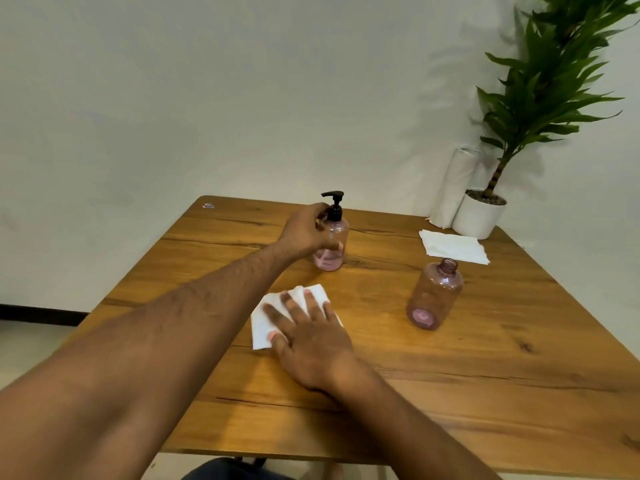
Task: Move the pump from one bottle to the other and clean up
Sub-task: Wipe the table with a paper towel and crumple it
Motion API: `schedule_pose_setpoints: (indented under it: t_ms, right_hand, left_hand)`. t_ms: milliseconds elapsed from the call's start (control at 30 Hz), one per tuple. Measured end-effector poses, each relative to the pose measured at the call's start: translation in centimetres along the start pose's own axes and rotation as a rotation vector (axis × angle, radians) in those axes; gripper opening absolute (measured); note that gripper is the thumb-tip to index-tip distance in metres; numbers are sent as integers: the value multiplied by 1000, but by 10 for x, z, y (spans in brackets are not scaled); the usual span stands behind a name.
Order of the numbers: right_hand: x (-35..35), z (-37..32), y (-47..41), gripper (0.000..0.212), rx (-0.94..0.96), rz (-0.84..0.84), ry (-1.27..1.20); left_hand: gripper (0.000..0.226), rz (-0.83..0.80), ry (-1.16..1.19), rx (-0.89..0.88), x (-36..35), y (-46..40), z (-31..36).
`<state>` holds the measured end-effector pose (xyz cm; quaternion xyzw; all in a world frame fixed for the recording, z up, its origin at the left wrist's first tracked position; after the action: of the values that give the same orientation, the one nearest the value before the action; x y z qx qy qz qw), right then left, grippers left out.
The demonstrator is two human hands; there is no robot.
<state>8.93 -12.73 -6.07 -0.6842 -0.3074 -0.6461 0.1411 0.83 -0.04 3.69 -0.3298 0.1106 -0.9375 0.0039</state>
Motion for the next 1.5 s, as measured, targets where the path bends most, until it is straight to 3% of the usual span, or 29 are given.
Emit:
schedule_pose_setpoints:
  t_ms: [67, 200, 367, 500, 600, 767, 967, 1167, 1300, 1500]
  right_hand:
    - [-6, -8, 8, 59, 17, 20, -10]
    - [-2, -9, 2, 58, 0, 13, -37]
    - [10, -14, -41, 58, -28, -15, -54]
    - [23, -23, -95, 59, -52, -38, -48]
    - [31, -37, -119, 59, -53, -55, -24]
    - [19, -83, -87, 58, 190, -65, -4]
    - [13, -64, -26, 53, 280, -73, -84]
    - [39, -25, -4, 30, -28, 407, -237]
    - [39, -48, -3, 24, 53, 411, -364]
    - [27, -84, 1, 15, 204, 438, -723]
  left_hand:
    - [83, -27, -12, 0, 1, 0, -2]
    - [115, -93, -39, 60, 16, 16, -7]
    - [58, 127, -46, 200, 73, 101, -57]
    - [50, 140, -153, 452, 108, 198, -123]
    - [47, 114, -268, 378, 110, 239, -139]
    - [36, 238, -232, 269, 109, 238, -137]
    - [37, 144, -423, 225, 100, 236, -141]
    - [41, 86, -330, 338, 104, 234, -125]
    - [45, 52, -107, 225, 90, 239, -92]
    - [40, 159, -212, 198, 84, 267, -79]
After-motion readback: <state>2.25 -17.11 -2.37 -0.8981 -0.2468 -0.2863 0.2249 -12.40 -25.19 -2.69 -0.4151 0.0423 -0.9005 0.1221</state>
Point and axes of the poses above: each hand's wrist, its own y-axis away from the middle knuckle, its own x-axis out of the back of the hand, z = x × y, the point moved 5 cm from there along -y, towards the middle knuckle, and after that the axes turned 5 degrees about -z, right-handed, at the moved point
